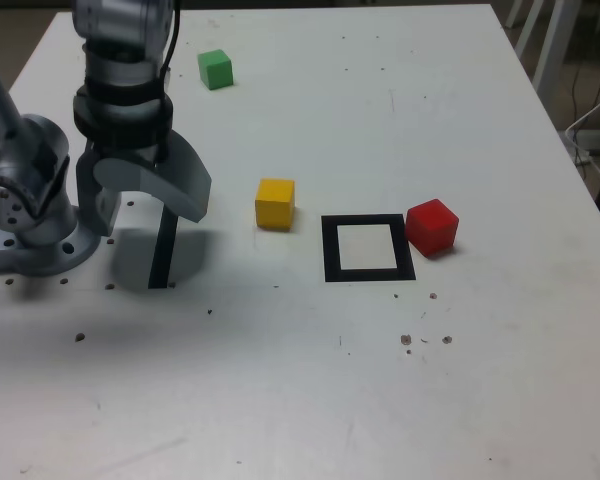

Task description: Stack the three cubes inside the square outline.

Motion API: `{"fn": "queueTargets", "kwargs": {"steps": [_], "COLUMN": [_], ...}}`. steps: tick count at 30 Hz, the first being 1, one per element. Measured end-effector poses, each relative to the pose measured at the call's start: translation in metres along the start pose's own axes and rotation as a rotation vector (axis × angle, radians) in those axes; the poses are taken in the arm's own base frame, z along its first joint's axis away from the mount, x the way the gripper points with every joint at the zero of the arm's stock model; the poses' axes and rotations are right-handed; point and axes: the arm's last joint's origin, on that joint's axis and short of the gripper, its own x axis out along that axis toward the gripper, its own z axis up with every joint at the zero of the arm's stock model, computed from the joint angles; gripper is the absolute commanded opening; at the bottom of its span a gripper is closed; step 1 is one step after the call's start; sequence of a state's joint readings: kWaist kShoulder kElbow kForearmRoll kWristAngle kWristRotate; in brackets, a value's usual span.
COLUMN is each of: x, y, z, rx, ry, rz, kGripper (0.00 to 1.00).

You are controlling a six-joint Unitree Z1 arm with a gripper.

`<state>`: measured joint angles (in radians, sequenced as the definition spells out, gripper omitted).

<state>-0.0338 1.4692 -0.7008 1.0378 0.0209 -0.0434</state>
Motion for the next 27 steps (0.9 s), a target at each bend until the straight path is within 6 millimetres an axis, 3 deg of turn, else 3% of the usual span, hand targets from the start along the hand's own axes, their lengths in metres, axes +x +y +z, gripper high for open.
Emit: {"fn": "queueTargets", "kwargs": {"steps": [21,27], "x": [0.0,-0.003], "y": [0.001,0.003], "z": [0.0,0.01], "rx": [0.017,0.04], "ry": [0.002,-0.028], "rz": [0.006,0.053], "kGripper": [0.99,0.99]}}
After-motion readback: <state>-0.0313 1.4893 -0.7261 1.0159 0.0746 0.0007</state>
